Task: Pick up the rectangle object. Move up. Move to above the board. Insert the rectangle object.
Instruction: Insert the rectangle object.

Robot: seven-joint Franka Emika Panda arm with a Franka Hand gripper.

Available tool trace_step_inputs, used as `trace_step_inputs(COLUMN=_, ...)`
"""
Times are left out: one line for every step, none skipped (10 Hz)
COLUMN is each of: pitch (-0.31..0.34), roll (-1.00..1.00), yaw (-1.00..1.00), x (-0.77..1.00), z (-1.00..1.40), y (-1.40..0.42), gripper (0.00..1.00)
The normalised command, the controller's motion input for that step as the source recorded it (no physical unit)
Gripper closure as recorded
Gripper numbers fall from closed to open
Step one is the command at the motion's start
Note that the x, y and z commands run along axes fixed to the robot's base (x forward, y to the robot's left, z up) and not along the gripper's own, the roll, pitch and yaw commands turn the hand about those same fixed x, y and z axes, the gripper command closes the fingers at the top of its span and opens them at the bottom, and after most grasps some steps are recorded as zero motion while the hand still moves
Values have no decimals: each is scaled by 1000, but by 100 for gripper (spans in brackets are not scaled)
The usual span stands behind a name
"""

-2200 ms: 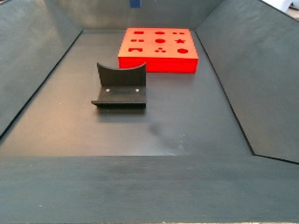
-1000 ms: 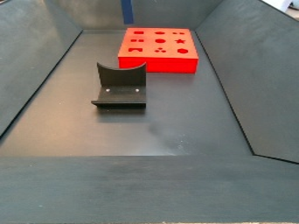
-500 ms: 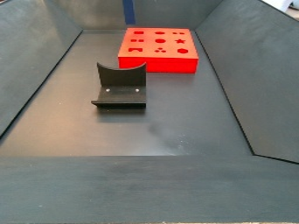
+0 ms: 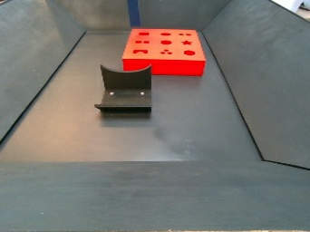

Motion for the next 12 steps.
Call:
trace_step_inputs(pitch=-131, roll=21, yaw=77, x=-54, z=-140, y=-23, gripper=100)
trace_step_inputs(pitch=-127, roll=30, yaw=80, x=-51, z=-151, y=-26, gripper=100)
trace_step_inputs(pitch=-129, roll=30, yaw=77, x=-69, z=-151, y=-34, gripper=100)
trace_step_inputs(pitch=-124, roll=9, yaw=80, x=-29, z=-109, y=-46, gripper=100)
trace_step_inputs(pitch=-100, roll=0, yaw=57, x=-31, z=-57, y=-14, gripper=100)
trace_step_inputs(pitch=-44, roll=0, yaw=40, x=0, z=-26, y=-23, gripper=100)
trace_step_inputs(pitch=-7, roll=0, yaw=80, x=-46, z=-57, y=-14, gripper=100)
trace_step_inputs(pitch=-11, roll=0, yaw=46, x=-131, z=-60, y=-11, gripper=100)
trace_step_inputs(pitch=-36, roll=0, yaw=43, x=-86, z=-57, y=-11, gripper=100)
trace_step_inputs(pitch=-40, roll=0, yaw=43, x=-94, z=-54, y=-6, gripper=100)
trace_step_inputs(pitch=-43, roll=0, yaw=37, x=-100, z=-43, y=-17, gripper=100)
trace_step_inputs(pitch=-41, roll=0, yaw=29, x=-109, z=-43, y=0, gripper=100)
